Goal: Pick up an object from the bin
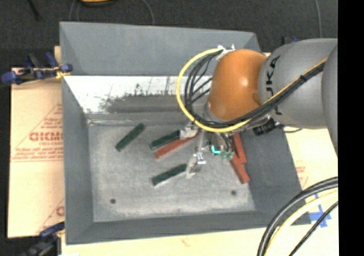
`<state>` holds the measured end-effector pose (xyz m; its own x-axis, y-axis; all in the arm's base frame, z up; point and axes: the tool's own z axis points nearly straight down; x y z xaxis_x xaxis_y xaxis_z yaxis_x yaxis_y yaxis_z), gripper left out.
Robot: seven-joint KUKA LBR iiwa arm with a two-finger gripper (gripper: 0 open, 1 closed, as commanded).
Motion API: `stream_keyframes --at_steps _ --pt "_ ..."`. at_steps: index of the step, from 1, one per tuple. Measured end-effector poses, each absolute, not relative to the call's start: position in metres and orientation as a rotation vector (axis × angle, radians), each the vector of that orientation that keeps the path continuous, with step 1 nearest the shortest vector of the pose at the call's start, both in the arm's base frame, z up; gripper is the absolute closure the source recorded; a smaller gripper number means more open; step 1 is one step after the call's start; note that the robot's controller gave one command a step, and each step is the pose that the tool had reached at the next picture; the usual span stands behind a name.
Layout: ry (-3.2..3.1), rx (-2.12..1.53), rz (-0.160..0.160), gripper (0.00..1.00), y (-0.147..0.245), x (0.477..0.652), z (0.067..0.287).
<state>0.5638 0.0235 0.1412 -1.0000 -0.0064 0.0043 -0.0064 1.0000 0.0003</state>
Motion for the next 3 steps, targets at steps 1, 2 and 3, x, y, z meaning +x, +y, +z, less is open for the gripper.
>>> stream_keyframes --at_steps 1,2,3 --pt "-3.145 0.009 -0.001 0.00 0.0237 0.5657 0.1454" --pt "-3.145 0.009 -0.001 0.00 0.0237 0.5658 0.1454" --pt "-3.146 0.014 -0.001 0.00 0.0232 0.5645 0.1446"
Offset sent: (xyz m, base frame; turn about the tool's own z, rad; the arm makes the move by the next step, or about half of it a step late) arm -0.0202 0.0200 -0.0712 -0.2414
